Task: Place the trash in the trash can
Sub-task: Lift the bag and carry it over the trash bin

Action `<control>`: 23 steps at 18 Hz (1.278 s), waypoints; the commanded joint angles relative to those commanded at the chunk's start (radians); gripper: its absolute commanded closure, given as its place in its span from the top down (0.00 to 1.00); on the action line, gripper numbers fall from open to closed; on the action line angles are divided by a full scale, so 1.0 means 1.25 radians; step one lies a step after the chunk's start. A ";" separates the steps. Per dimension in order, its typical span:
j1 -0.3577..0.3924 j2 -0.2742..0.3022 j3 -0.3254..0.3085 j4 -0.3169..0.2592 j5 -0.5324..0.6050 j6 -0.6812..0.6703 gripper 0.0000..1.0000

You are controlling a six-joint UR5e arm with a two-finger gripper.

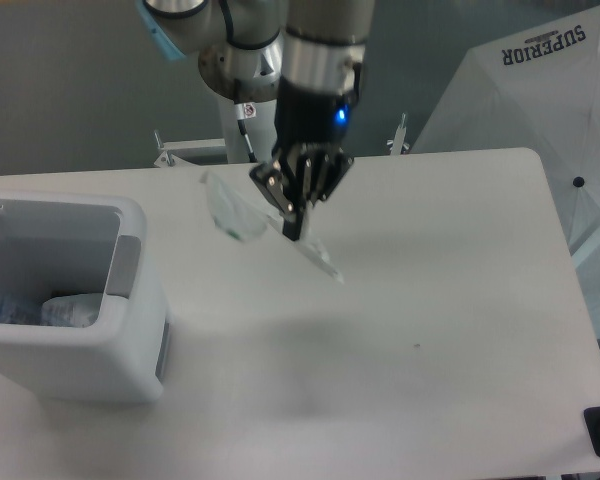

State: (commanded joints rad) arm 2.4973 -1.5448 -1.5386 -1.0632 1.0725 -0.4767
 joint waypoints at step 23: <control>-0.145 -0.023 0.013 0.124 -0.176 -0.181 0.07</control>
State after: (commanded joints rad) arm 2.3166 -1.5737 -1.5217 -0.9083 0.8529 -0.7026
